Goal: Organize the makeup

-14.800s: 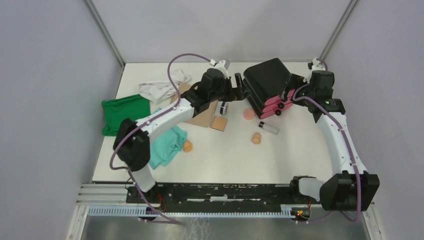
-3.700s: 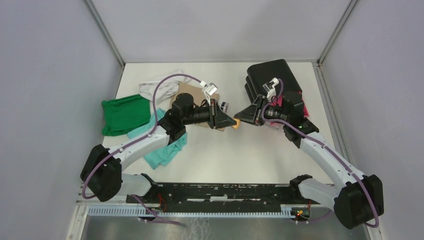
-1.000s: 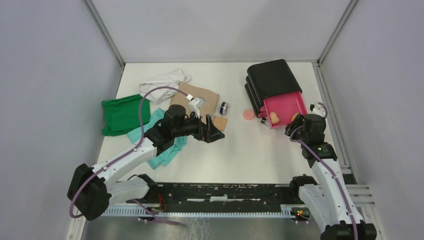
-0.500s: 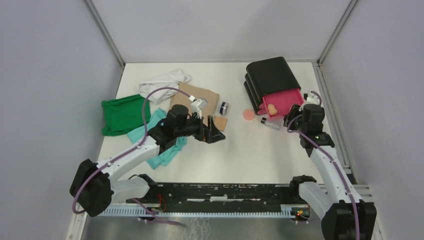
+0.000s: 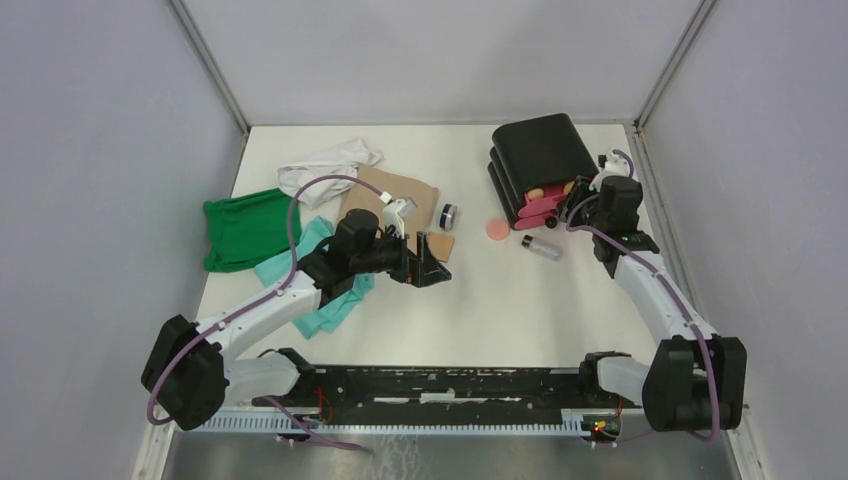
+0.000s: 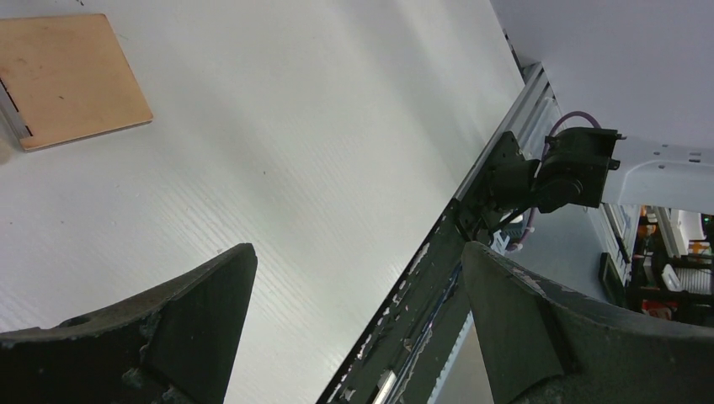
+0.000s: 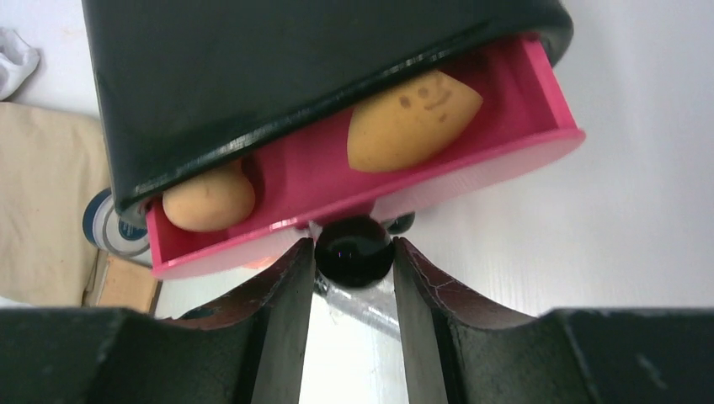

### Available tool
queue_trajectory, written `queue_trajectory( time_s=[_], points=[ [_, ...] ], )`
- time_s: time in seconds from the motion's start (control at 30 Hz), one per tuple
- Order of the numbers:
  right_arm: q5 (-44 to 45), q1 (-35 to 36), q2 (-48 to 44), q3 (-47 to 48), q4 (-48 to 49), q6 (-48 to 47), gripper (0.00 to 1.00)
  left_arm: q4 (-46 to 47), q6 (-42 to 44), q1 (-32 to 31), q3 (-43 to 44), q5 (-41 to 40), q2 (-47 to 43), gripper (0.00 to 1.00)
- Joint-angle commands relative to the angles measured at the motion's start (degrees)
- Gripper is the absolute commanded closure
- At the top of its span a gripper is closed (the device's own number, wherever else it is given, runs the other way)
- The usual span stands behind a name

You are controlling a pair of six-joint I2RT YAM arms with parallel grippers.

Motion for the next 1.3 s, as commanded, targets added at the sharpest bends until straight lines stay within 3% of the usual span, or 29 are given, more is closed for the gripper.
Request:
queue_trajectory(
  time_s=[0.0, 0.23, 0.37, 0.6, 0.83, 1.03, 1.27],
  points=[
    [-0.14, -0.01, 4.10, 3.93, 7.79, -0.99, 0.54, 1.14, 2.13, 0.05, 0.89, 0.74, 0.01, 0.01],
    [0.13, 0.02, 10.38, 7.22, 10.98, -1.06, 0.51, 1.04, 1.90, 0.05, 1.26, 0.86, -0.15, 0.01],
    [-0.32, -0.04, 10.05, 9.71, 4.95, -2.53, 0.49, 0.08, 2.38, 0.05, 2.13, 0.49, 0.12, 0.01],
    [5.36, 0.02, -2.80, 0.05, 3.20, -3.83, 0.37, 0.04, 1.58, 0.05, 2.92, 0.53, 0.52, 0.01],
    [4.29, -0.13, -3.73, -6.51, 5.54, -3.88, 0.39, 0.18, 1.89, 0.00, 3.83, 1.55, 1.10, 0.01],
    [-0.87, -0.20, -3.60, -16.35, 24.02, -10.69, 0.39, 0.05, 2.04, -0.08, 2.90, 1.06, -0.23, 0.01],
    [-1.04, -0.21, 2.12, -14.10, 27.08, -12.82, 0.37, 1.14, 1.35, -0.04, 2.61, 1.56, -0.27, 0.01]
  ],
)
